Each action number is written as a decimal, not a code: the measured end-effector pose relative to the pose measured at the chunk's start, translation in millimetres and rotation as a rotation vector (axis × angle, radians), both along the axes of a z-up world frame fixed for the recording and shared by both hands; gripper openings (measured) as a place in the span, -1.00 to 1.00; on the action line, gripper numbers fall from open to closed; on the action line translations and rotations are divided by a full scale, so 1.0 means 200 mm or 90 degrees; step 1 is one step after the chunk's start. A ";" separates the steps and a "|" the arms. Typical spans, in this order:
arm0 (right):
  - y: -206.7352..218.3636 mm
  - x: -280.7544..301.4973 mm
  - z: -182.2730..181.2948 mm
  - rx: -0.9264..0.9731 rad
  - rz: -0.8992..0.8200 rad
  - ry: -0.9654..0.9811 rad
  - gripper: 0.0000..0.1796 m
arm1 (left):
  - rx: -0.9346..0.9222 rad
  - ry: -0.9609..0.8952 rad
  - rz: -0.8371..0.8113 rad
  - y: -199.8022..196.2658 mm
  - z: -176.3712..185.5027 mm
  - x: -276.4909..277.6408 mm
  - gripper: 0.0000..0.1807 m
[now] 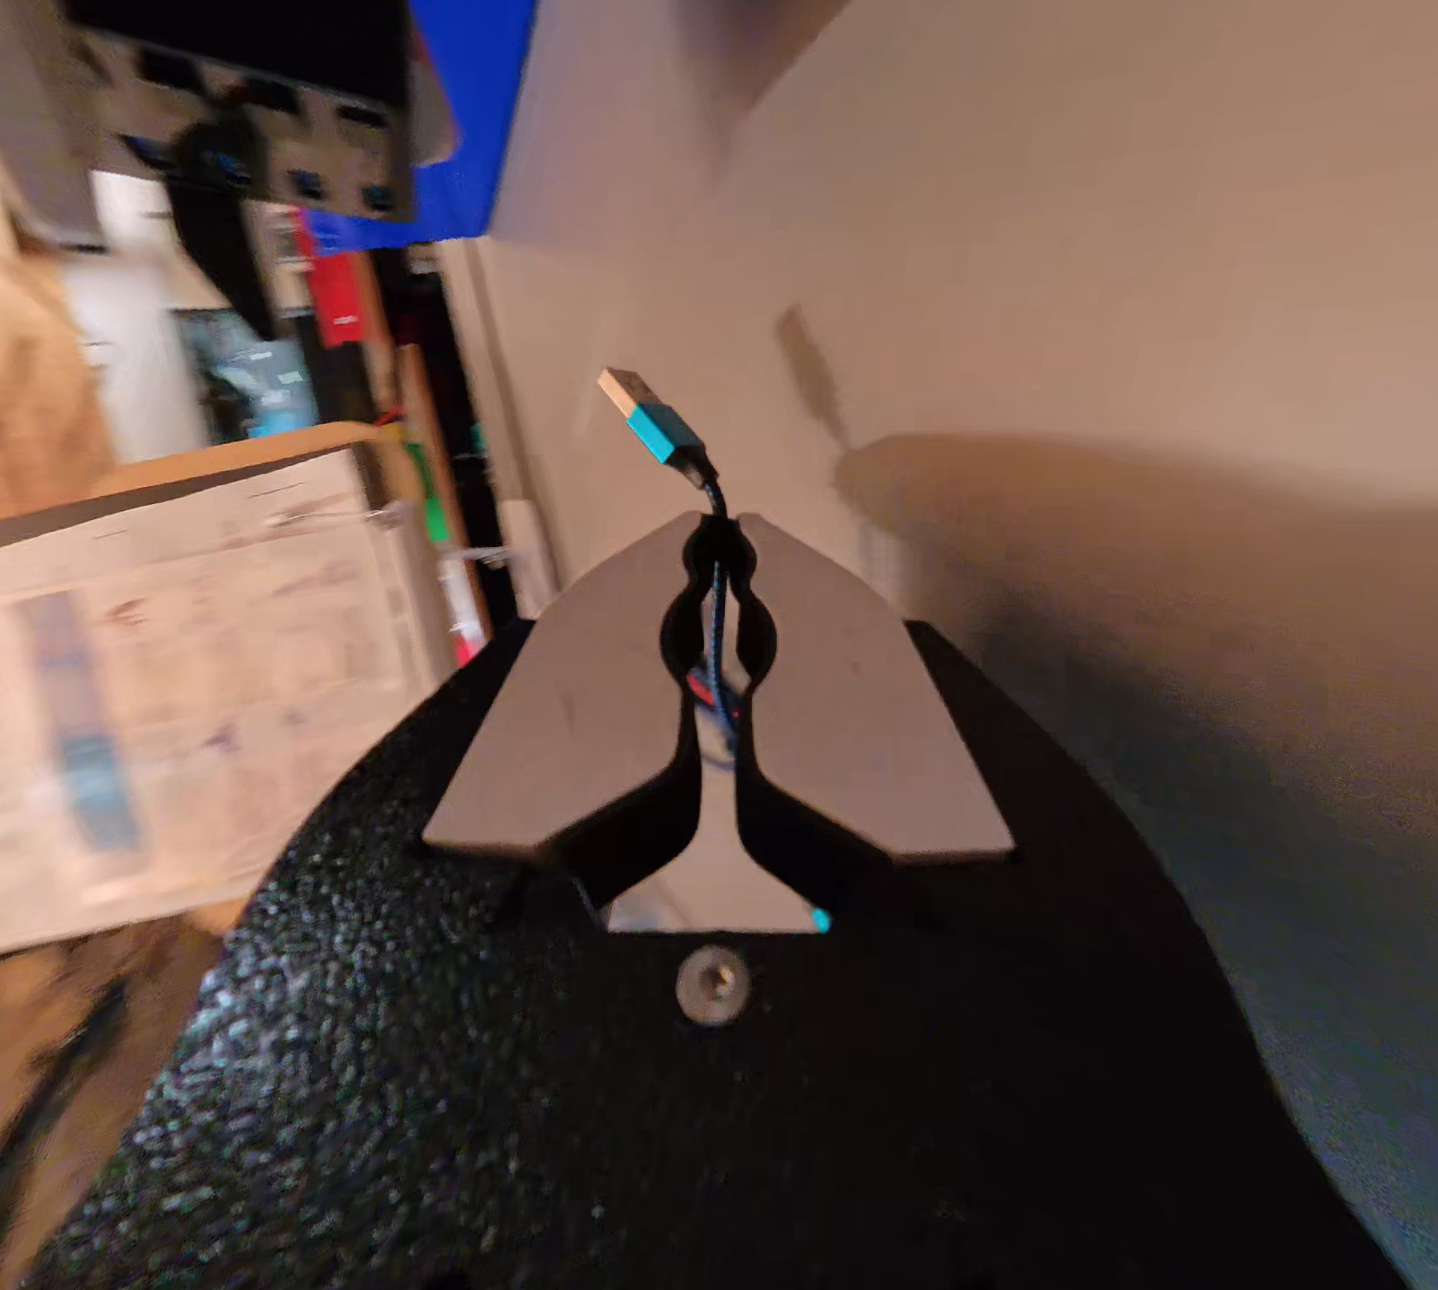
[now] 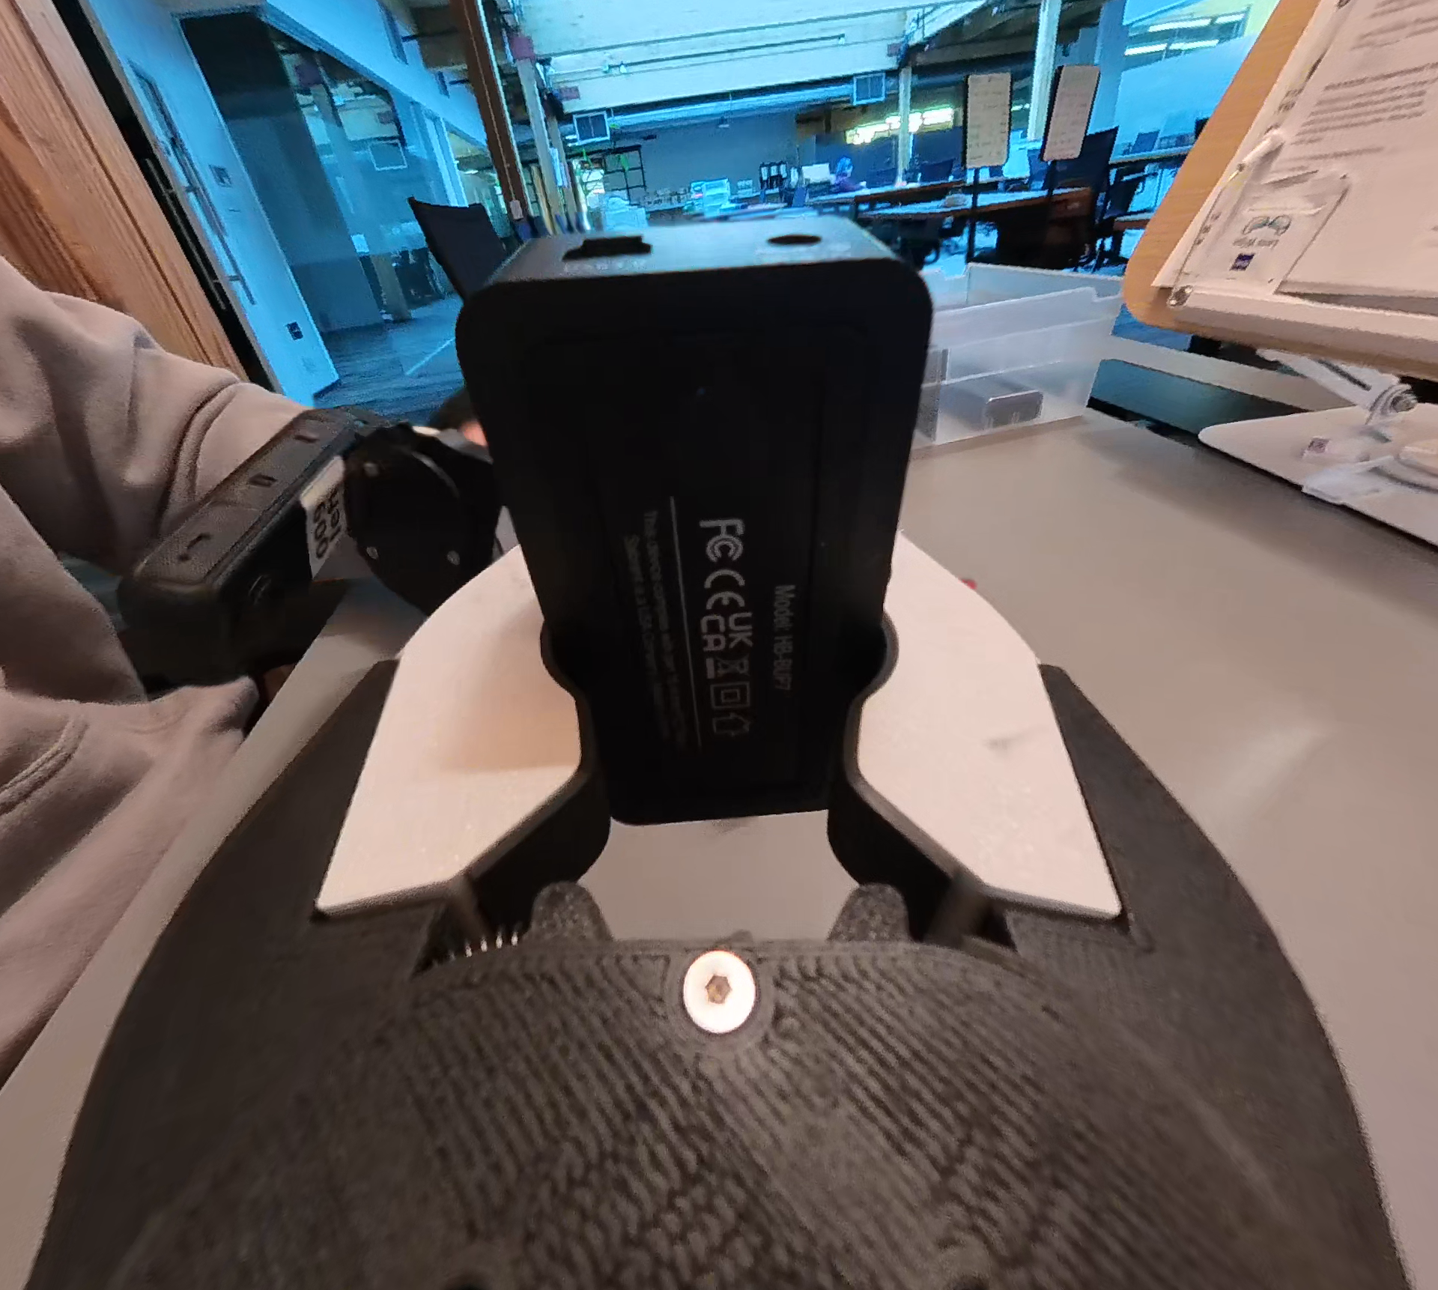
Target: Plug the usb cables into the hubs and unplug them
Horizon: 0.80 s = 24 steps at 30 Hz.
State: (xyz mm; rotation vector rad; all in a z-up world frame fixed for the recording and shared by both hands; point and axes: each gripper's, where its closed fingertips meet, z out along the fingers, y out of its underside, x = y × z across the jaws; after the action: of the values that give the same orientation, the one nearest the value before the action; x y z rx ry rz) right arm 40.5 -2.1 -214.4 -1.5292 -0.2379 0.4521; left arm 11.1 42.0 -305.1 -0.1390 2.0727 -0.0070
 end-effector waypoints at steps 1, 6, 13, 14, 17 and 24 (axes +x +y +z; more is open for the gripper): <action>0.00 0.00 -0.01 -0.007 0.001 0.000 -0.20 | 0.043 -0.045 0.011 0.03 0.05 0.02 -0.97; 0.01 -0.03 -0.05 -0.032 0.019 0.003 -0.20 | 0.257 -0.168 0.012 0.04 0.26 0.07 -0.96; 0.00 -0.05 -0.04 -0.025 0.051 0.037 -0.21 | 0.383 -0.235 -0.045 -0.08 0.44 0.10 -0.96; 0.00 -0.05 -0.03 -0.024 0.059 0.047 -0.20 | 0.394 -0.245 -0.054 -0.09 0.46 0.10 -0.96; -0.01 -0.07 -0.03 -0.029 0.080 0.073 -0.20 | 0.442 -0.280 -0.066 -0.08 0.49 0.12 -0.96; -0.01 -0.11 -0.03 -0.048 0.119 0.108 -0.20 | 0.496 -0.402 -0.142 -0.12 0.56 0.11 -0.97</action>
State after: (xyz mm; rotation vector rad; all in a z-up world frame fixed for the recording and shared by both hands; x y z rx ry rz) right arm 18.4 -3.4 -221.3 -1.5390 -0.2349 0.7426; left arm 33.0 18.2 -192.5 0.5108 1.3309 0.5435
